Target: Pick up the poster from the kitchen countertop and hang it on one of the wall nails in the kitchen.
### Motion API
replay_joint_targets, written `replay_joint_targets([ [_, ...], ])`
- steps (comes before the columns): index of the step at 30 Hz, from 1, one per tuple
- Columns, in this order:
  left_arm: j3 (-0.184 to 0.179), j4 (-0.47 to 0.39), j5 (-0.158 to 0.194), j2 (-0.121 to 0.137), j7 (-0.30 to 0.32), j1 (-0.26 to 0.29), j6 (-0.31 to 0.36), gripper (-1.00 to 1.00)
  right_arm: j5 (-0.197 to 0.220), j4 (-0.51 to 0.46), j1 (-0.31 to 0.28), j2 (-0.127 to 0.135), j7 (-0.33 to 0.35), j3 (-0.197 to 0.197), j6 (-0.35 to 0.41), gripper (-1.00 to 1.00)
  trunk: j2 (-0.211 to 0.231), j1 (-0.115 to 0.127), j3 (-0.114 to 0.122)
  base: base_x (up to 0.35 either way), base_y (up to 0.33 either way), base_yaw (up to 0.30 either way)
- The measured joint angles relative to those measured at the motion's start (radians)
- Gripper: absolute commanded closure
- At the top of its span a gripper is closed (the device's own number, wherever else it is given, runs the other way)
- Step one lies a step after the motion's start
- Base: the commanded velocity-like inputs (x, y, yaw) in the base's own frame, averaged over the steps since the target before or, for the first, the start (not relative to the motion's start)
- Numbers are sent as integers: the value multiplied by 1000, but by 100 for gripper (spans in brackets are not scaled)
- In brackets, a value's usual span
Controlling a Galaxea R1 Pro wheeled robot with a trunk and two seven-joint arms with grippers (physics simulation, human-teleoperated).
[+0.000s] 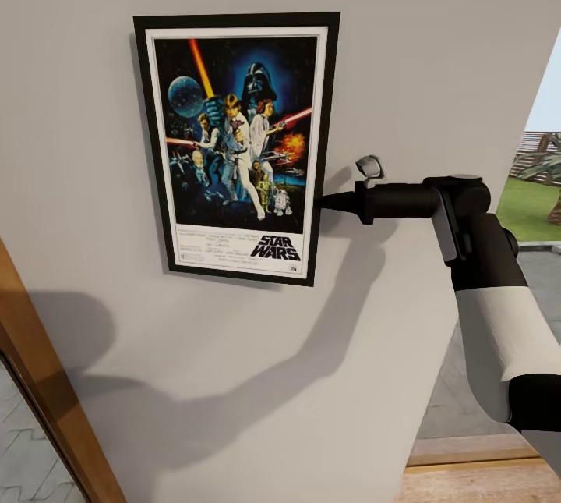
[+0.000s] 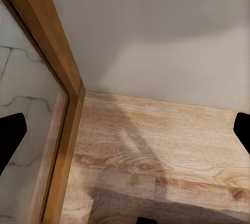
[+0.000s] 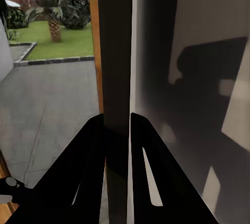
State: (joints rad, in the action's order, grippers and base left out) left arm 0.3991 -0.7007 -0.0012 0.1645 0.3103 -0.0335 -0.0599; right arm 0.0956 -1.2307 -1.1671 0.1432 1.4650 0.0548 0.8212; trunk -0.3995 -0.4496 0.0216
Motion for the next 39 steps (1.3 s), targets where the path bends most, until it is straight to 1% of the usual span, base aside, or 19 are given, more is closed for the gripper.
replay_joint_targets([
  [39,0,0,0,1,0,0,0,-100,0,8,0,0,-1,-1,0,100,0,0,0,7,0,0],
])
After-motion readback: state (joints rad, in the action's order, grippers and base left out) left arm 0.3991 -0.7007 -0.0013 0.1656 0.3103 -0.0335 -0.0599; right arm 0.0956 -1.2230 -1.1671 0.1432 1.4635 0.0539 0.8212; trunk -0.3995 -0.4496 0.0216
